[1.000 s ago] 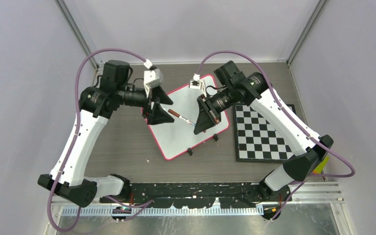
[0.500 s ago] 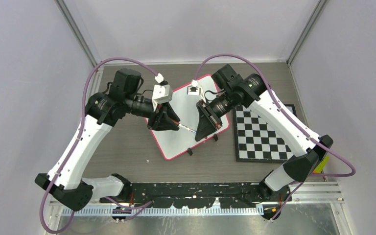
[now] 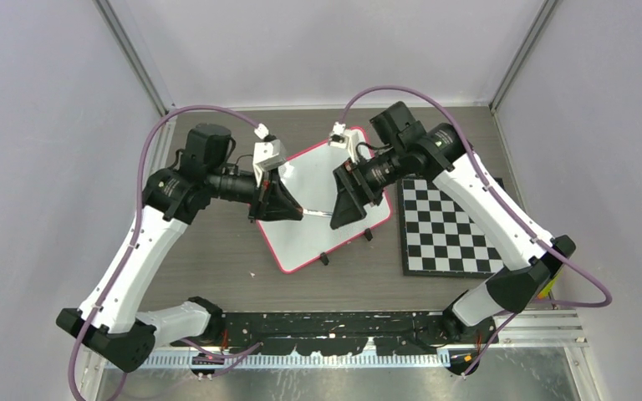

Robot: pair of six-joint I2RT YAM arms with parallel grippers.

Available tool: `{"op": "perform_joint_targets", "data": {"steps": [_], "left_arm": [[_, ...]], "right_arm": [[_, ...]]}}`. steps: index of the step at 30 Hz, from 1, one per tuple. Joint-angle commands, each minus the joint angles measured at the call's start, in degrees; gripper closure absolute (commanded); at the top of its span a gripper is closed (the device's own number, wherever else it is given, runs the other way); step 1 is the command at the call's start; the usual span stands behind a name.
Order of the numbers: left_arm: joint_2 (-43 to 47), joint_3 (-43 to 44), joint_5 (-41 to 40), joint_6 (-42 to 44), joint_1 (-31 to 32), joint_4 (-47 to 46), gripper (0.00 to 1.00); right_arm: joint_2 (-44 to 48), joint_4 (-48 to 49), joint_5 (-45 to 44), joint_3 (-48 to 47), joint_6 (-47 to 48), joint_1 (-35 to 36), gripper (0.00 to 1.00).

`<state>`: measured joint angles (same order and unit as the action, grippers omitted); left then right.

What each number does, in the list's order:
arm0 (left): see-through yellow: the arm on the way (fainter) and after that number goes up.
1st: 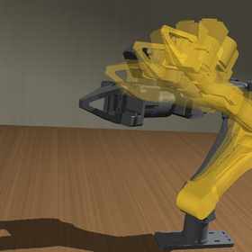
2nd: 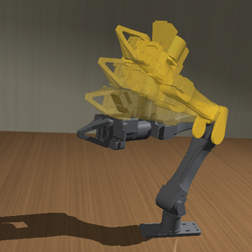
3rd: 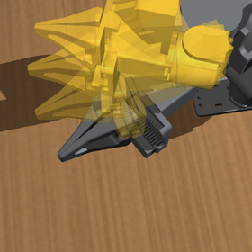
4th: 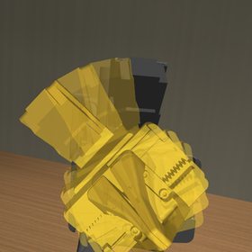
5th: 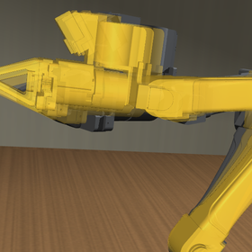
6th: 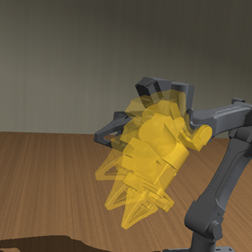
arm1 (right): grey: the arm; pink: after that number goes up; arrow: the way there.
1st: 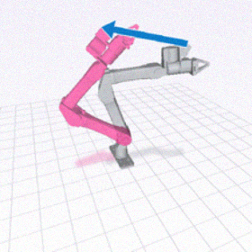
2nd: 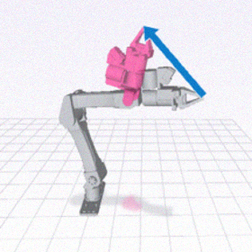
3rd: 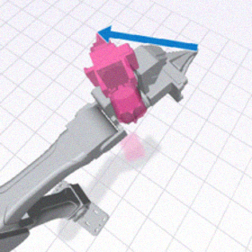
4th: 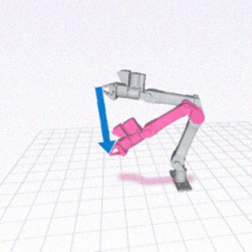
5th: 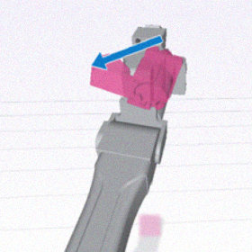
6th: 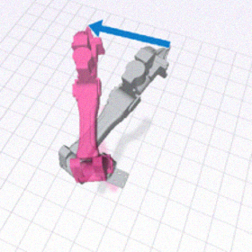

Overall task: Write a sentence on the whiteboard
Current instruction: Open the whiteboard marker.

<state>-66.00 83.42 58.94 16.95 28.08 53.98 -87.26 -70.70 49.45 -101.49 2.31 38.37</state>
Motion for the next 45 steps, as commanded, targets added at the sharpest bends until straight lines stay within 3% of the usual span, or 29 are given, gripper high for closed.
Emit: {"op": "perform_joint_targets", "data": {"steps": [1, 5, 7, 11, 15, 18, 23, 28, 34, 45], "left_arm": [[2.7, -3.2, 1.4, -12.6, -3.8, -11.4, 1.00], [3.7, -7.5, 3.4, -26.9, -7.4, -23.0, 1.00], [3.8, -10.0, 4.6, -35.5, -9.5, -33.0, 1.00], [2.7, -13.8, 5.8, -50.3, -10.2, -48.5, 1.00], [1.9, -17.6, 5.8, -62.4, -10.6, -63.1, 1.00], [1.8, -19.5, 6.5, -68.3, -11.1, -72.1, 1.00], [2.3, -20.2, 5.3, -70.2, -11.4, -73.8, 1.00], [1.8, -19.7, 5.2, -70.1, -11.4, -73.3, 1.00], [1.1, -19.8, 1.8, -71.7, -11.4, -74.5, 1.00], [0.7, -19.7, 1.9, -71.9, -11.3, -74.8, 1.00]], "right_arm": [[6.2, 11.2, -15.3, 1.3, -10.3, -4.5, 0.14], [11.3, 20.3, -15.7, 6.1, -13.5, -8.5, 0.14], [12.7, 23.6, -15.8, 6.4, -13.6, -9.1, 0.14], [11.6, 24.7, -0.5, 2.9, -10.1, -10.8, 0.14], [7.7, 34.2, 7.7, 2.3, -24.6, -11.9, 0.14], [6.8, 43.7, 8.7, 4.7, -35.5, -12.0, 0.14], [7.5, 55.6, 8.0, 8.8, -44.8, -11.8, 0.14], [7.1, 56.6, 8.6, 9.1, -45.4, -11.6, 0.16], [7.4, 61.3, 8.4, 10.6, -50.0, -10.3, 0.33], [5.8, 56.5, 6.5, 8.4, -45.5, -8.2, 0.45]]}}
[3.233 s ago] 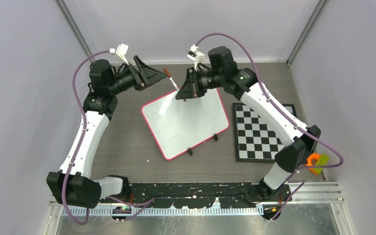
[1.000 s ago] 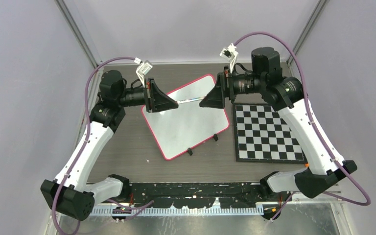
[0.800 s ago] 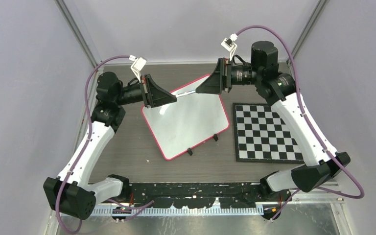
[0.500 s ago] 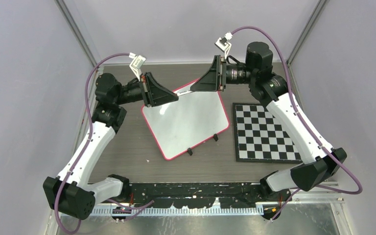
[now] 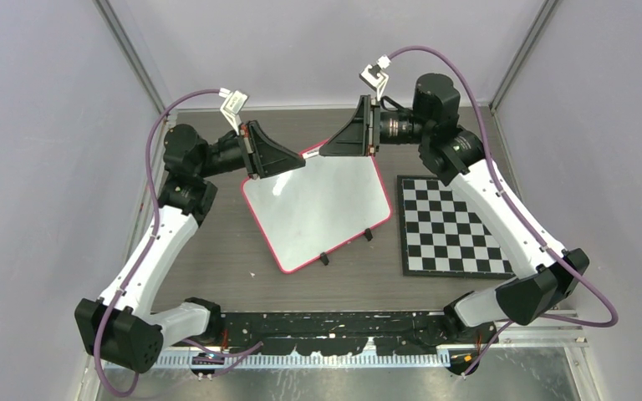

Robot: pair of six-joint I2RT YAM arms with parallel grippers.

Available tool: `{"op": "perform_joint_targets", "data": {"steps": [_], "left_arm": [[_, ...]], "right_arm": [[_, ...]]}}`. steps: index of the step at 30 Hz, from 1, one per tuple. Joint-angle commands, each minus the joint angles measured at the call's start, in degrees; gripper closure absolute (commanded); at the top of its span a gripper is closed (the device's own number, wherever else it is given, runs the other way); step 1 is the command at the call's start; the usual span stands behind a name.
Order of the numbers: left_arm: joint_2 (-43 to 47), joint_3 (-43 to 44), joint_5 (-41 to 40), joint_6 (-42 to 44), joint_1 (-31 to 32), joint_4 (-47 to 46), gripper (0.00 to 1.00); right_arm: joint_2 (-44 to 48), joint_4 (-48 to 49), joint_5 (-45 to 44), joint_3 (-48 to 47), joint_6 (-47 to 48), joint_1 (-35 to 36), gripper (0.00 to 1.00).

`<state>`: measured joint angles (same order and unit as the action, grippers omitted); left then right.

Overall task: Write a sentence on the whiteboard
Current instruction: Open the whiteboard marker.

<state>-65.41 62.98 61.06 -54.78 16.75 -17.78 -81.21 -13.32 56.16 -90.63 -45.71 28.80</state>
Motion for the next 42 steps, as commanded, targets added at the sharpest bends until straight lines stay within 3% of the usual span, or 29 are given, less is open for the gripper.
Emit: {"op": "perform_joint_targets", "data": {"steps": [1, 11, 20, 26, 38, 42], "left_arm": [[0.1, 0.7, 0.1, -0.1, 0.0, -3.1, 1.00], [-0.3, 2.2, 5.0, 4.3, 1.0, 2.0, 1.00], [-0.1, 2.6, 3.8, 7.1, 1.2, 5.7, 1.00], [-0.9, 3.7, 3.5, 7.0, 2.0, 5.7, 1.00], [-1.1, 4.1, 4.4, 7.5, 2.8, 7.1, 1.00], [-1.2, 4.3, 3.8, 9.5, 2.9, 9.7, 1.00]], "right_arm": [[-0.3, -2.0, -0.4, -2.6, 3.6, 1.7, 0.47], [-0.2, -7.0, -0.3, -3.6, 8.4, 2.5, 0.50], [-0.7, -5.7, 0.4, -3.6, 6.8, 2.6, 0.50], [-1.0, -5.5, 0.2, -3.2, 6.6, 3.3, 0.61], [-1.4, -7.4, -0.3, -3.9, 8.9, 3.7, 0.67], [-1.6, -7.5, 0.8, -4.6, 9.4, 3.4, 0.84]]}}
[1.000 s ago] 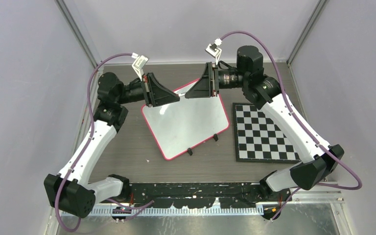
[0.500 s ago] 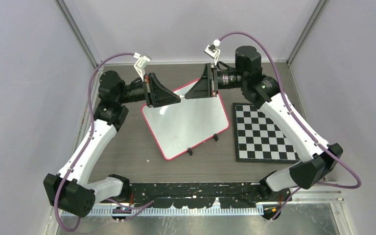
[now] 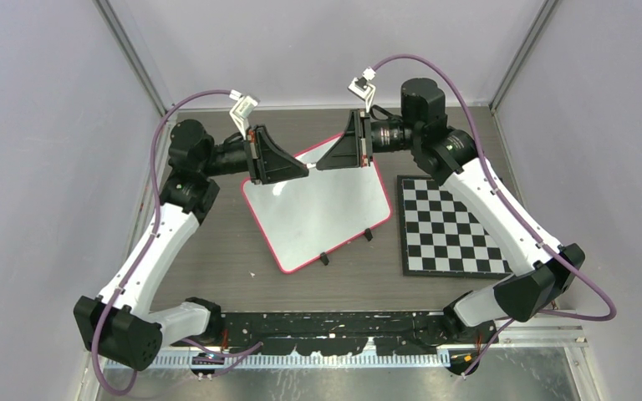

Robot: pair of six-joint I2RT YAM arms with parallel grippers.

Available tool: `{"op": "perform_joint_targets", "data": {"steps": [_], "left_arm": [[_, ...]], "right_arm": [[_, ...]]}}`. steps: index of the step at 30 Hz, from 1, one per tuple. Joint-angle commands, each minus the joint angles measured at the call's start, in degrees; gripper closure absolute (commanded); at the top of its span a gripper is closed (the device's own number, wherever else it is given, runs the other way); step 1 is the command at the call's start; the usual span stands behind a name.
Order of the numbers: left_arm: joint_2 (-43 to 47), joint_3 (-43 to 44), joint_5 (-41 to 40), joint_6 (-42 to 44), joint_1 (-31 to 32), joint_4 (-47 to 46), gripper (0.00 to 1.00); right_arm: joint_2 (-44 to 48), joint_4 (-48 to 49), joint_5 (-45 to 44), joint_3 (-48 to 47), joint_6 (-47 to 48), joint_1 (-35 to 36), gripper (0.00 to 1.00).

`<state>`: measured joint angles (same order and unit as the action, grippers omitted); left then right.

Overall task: Write a sentence on the whiteboard
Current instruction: Open the whiteboard marker, then place the pen cap at the center of the board.

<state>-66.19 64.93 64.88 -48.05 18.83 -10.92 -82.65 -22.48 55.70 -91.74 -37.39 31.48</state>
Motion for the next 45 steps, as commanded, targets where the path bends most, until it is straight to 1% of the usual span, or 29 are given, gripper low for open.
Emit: {"op": "perform_joint_targets", "data": {"steps": [1, 2, 3, 9, 15, 16, 17, 19, 20, 21, 22, 23, 25, 28, 31, 33, 36, 39, 45], "left_arm": [[-0.4, 2.8, -0.2, 4.0, 0.7, 4.5, 1.00], [-0.5, 3.4, -0.3, 5.5, 0.4, 6.4, 1.00], [-0.6, 3.7, -0.4, 6.4, 0.0, 7.7, 1.00], [-0.2, 3.8, 1.0, 3.9, -5.2, 7.6, 1.00], [1.1, 2.4, 3.6, 1.7, -13.8, 5.9, 1.00], [1.0, 2.8, 4.1, 3.4, -15.6, 8.2, 1.00], [0.7, 4.2, 4.1, 6.3, -18.2, 12.9, 1.00], [-0.6, 8.6, 3.1, 16.6, -23.9, 27.9, 1.00], [-1.7, 13.2, 0.9, 27.4, -26.0, 37.7, 1.00], [-2.9, 16.8, -3.7, 35.1, -27.3, 47.1, 1.00], [-4.3, 19.7, -8.8, 41.9, -27.9, 54.9, 1.00], [-5.4, 21.8, -16.9, 48.0, -27.9, 60.9, 1.00], [-7.6, 23.1, -27.1, 55.6, -27.9, 67.4, 1.00], [-12.4, 23.0, -39.9, 63.7, -27.9, 73.6, 1.00], [-17.9, 22.2, -48.8, 68.0, -27.9, 77.8, 1.00], [-20.8, 20.2, -52.2, 69.3, -28.0, 77.6, 1.00], [-24.9, 17.1, -56.8, 70.3, -27.9, 75.8, 1.00], [-29.1, 15.0, -59.1, 70.6, -27.9, 73.7, 1.00], [-36.1, 13.6, -60.6, 70.2, -27.6, 71.7, 0.99]], "right_arm": [[-0.1, 1.6, 1.4, -3.6, 1.1, 0.4, 0.90], [-0.1, 1.6, 1.5, -3.8, 1.2, -0.1, 0.98], [0.0, 1.5, 1.6, -3.9, 1.0, -0.8, 0.99], [0.5, -0.1, 2.0, -4.2, 1.7, -6.6, 1.00], [1.0, -2.9, 1.4, -4.1, 4.6, -13.3, 1.00], [0.9, -4.9, 0.4, -4.6, 6.9, -14.1, 1.00], [0.7, -8.9, -1.4, -6.3, 10.8, -14.4, 1.00], [-0.1, -18.7, -6.6, -10.0, 20.8, -14.4, 1.00], [-0.6, -22.8, -9.8, -11.6, 24.7, -14.3, 1.00], [-0.7, -25.8, -13.1, -12.9, 28.6, -14.3, 1.00], [-0.7, -28.0, -16.0, -13.4, 31.2, -14.4, 1.00], [-0.3, -29.3, -18.9, -13.6, 33.4, -14.4, 1.00], [1.0, -30.1, -23.3, -12.9, 36.4, -14.4, 1.00], [3.1, -30.0, -25.8, -11.1, 39.6, -14.5, 1.00], [0.9, -34.4, -27.0, -13.7, 40.9, -14.5, 1.00], [-1.1, -37.1, -26.2, -15.8, 41.5, -14.5, 1.00], [-2.3, -37.6, -25.4, -16.6, 39.8, -14.5, 1.00], [-2.3, -37.1, -25.8, -16.8, 38.4, -14.5, 1.00], [0.3, -33.0, -30.7, -15.0, 37.5, -14.6, 1.00]]}}
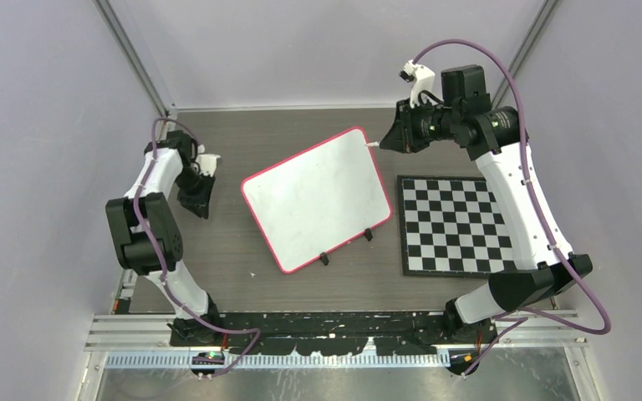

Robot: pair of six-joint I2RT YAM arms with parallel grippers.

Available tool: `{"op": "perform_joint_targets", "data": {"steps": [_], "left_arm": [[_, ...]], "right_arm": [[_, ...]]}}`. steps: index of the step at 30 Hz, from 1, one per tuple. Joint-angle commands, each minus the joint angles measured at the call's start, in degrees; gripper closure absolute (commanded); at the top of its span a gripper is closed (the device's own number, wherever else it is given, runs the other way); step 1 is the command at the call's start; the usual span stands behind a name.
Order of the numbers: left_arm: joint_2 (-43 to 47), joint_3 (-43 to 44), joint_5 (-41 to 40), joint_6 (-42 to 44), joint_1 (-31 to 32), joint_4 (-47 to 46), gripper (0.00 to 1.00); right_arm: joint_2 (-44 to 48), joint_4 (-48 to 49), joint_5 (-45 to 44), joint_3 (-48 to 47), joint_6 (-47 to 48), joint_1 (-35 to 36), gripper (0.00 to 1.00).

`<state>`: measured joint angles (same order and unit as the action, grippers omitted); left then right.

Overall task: Write a sentence on the whiteboard
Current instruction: Place the pen cap at the center of the board.

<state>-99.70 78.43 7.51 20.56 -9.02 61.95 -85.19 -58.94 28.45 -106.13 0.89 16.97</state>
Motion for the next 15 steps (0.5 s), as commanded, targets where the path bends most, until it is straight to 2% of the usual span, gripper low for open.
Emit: {"op": "perform_joint_targets", "data": {"steps": [1, 11, 15], "left_arm": [[-3.5, -0.1, -3.4, 1.4, 0.4, -1.6, 0.99], [-10.1, -1.3, -7.0, 0.5, 3.9, -4.9, 0.92], [-11.1, -1.0, -7.1, 0.1, 4.5, -5.1, 0.83]], "right_arm": [[2.7, 3.0, -3.7, -1.0, -0.8, 0.0, 1.00], [0.9, -0.5, -4.6, -1.1, -0.6, 0.5, 1.00], [0.3, -2.2, -6.2, -1.2, 0.5, 1.1, 1.00]]}}
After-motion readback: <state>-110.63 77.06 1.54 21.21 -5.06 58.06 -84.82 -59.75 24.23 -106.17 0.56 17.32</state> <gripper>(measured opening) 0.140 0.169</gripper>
